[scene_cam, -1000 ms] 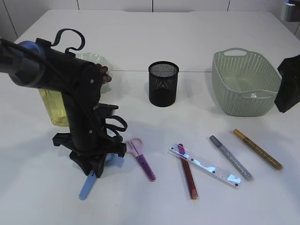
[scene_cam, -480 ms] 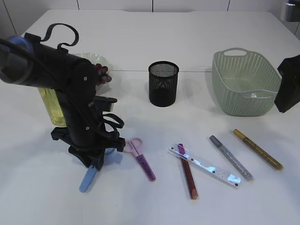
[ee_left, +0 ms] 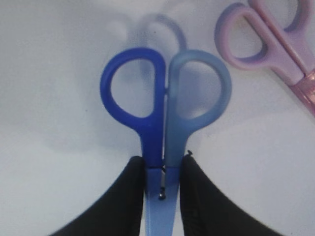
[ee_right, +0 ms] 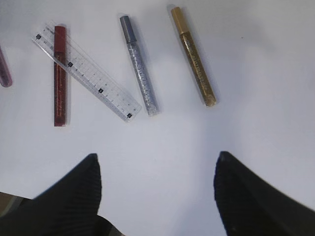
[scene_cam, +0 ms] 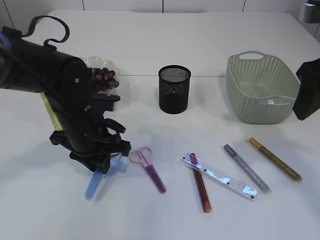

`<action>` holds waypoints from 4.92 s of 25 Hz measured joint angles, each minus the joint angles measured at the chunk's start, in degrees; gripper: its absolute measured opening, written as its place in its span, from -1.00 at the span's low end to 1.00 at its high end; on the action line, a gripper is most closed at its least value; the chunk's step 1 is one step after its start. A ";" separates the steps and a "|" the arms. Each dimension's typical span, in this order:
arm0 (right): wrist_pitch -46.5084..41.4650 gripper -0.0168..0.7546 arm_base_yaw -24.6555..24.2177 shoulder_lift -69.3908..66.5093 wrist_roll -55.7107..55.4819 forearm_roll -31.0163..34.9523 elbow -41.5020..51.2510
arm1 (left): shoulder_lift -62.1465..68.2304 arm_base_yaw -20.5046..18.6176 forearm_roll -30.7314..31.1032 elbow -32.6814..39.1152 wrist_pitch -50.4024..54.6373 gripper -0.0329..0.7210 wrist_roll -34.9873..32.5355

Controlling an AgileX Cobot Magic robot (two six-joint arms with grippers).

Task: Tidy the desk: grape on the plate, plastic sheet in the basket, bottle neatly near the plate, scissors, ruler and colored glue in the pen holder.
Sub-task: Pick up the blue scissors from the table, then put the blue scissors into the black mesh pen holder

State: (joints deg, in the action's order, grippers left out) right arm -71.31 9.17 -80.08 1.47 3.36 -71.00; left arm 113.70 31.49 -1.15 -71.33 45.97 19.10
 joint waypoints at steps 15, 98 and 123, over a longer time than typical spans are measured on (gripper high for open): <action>0.00 0.49 0.00 0.00 0.10 0.00 0.00 | -5.10 0.00 0.27 5.08 -13.85 -0.47 0.00; 0.00 0.49 0.00 0.00 0.10 -5.07 0.00 | 15.88 0.71 5.52 -25.14 -57.44 -0.47 -1.46; 0.00 0.49 0.00 0.00 0.10 -5.12 0.00 | 16.02 0.06 5.61 -25.14 -57.66 -0.32 -1.46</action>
State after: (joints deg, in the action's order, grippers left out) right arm -71.31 9.17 -80.08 1.57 -1.76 -71.00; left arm 129.72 31.55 4.46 -96.47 -11.69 17.64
